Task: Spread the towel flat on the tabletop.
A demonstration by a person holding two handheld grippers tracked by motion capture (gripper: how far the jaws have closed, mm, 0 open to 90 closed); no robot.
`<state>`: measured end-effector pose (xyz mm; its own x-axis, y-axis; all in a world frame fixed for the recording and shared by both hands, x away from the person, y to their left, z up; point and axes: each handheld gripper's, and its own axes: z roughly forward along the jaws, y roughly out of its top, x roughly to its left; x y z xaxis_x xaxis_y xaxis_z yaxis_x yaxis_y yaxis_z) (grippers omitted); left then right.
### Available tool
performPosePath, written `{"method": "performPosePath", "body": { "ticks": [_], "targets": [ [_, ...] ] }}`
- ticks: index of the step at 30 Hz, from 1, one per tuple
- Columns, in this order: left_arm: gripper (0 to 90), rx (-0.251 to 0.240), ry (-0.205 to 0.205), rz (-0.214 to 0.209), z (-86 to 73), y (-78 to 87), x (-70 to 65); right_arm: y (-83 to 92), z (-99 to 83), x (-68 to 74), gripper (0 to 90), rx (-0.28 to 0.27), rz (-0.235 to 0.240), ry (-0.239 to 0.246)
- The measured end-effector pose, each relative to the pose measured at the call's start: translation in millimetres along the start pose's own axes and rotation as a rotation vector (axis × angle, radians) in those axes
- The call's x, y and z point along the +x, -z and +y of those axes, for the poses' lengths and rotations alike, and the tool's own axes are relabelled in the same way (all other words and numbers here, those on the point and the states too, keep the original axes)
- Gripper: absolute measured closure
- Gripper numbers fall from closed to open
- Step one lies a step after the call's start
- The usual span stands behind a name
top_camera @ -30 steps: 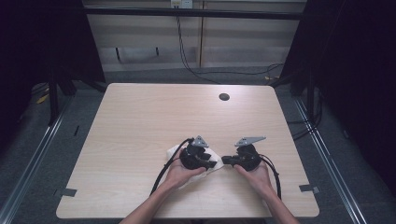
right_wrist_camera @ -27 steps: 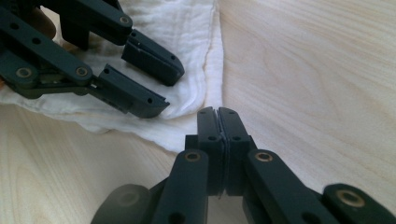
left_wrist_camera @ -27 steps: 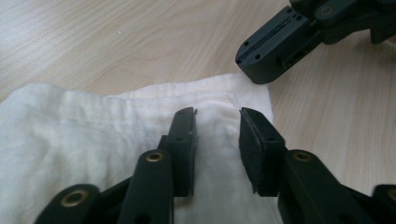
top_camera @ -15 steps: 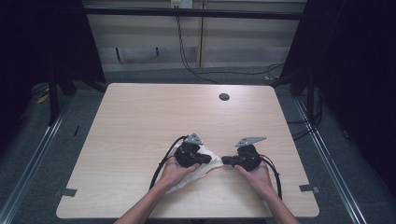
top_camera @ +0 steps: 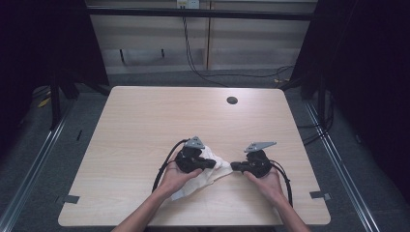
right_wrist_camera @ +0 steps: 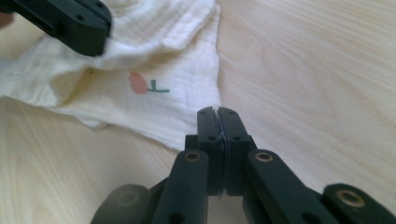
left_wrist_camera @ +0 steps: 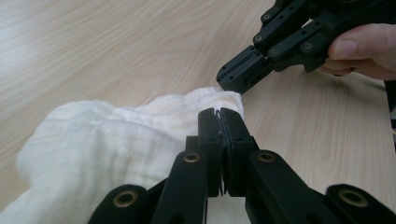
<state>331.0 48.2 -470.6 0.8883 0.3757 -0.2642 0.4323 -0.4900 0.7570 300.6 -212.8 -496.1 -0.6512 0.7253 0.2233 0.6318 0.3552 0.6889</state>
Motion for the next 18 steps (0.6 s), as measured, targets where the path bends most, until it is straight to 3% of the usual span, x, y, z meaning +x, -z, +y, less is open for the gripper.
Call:
{"method": "performPosePath", "body": {
  "ticks": [5, 11, 12, 13, 14, 18],
  "targets": [
    [88.5, -0.007, 0.000, 0.015, -7.3, 14.0, 3.8, 2.6, 0.3, -0.4, 89.2, -0.002, -0.009, -0.003],
    [88.6, -0.025, 0.027, 0.052, -22.8, 44.3, 13.2, 3.7, 0.6, -0.4, 89.2, -0.002, -0.018, 0.008],
    [88.7, -0.017, 0.023, 0.073, -28.2, 55.6, 16.3, 4.0, 0.2, -1.1, 89.2, 0.001, -0.015, 0.003],
    [88.7, -0.017, 0.023, 0.073, -28.2, 55.6, 16.3, 3.9, 0.1, -1.2, 89.2, 0.000, -0.017, 0.001],
    [88.7, -0.025, 0.039, 0.085, -35.0, 66.5, 21.1, 4.0, 0.0, -1.4, 89.2, 0.003, -0.023, 0.003],
    [88.7, -0.038, 0.065, 0.110, -48.3, 76.1, 30.8, 2.9, 0.0, -1.1, 89.2, 0.009, -0.031, 0.006]
  ]
}}
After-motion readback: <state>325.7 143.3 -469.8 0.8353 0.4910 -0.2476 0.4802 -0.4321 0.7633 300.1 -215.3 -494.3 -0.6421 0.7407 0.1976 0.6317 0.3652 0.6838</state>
